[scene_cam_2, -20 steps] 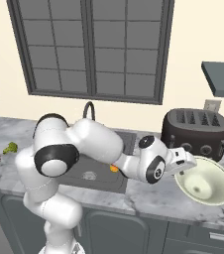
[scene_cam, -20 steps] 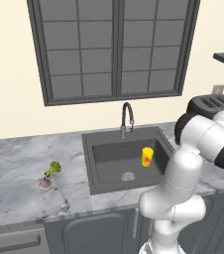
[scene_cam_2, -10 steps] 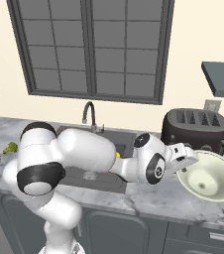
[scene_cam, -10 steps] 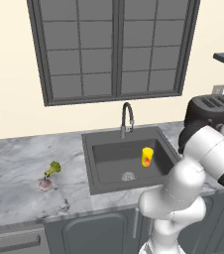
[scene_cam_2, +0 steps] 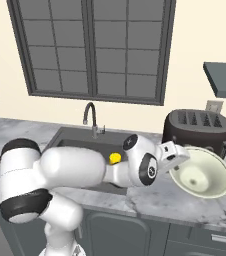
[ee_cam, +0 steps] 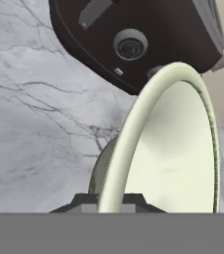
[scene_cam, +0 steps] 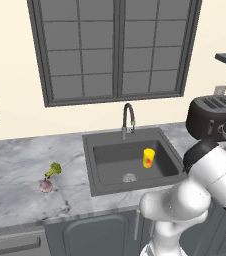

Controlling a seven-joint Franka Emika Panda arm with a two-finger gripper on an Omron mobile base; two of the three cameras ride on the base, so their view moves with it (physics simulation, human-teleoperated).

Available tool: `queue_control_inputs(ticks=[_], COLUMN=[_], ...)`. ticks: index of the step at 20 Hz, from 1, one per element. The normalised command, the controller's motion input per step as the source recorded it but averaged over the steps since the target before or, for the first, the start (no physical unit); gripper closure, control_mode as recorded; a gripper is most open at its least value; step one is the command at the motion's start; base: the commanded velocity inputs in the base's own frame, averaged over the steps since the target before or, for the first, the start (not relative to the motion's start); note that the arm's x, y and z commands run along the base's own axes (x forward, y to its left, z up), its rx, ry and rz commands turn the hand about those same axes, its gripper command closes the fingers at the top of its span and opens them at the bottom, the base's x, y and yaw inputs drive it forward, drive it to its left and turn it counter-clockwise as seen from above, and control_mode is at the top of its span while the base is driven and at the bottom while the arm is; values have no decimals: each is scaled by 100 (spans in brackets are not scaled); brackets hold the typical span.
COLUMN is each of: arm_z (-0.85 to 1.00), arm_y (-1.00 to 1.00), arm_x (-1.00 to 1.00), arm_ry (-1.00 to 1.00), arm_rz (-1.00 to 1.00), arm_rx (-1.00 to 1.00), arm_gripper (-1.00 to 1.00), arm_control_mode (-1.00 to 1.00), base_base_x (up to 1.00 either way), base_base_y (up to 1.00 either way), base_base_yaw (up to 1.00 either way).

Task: Remove the garlic and broccoli from the sink. Then move the bowl and cup from the counter to the sink for washing.

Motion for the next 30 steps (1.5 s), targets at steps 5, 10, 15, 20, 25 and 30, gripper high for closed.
queue_control_inputs(ticks=[5,10,15,20,25,30], arm_z=[28,22,26,33,21,16], arm_y=[6,16,16,15,24,27], arm_x=[-9,-21,-14,-12,-22,-24], arm_ry=[1,6,12,12,9,7], arm_rz=[13,10,9,10,12,12], arm_rx=[-4,0,-1,0,0,0], arm_gripper=[100,100,100,100,100,100], arm_control_mode=[-100,-100,-100,-100,-100,-100], base_base_x=[0,0,0,0,0,0], base_base_y=[0,0,0,0,0,0], base_base_yaw=[0,0,0,0,0,0])
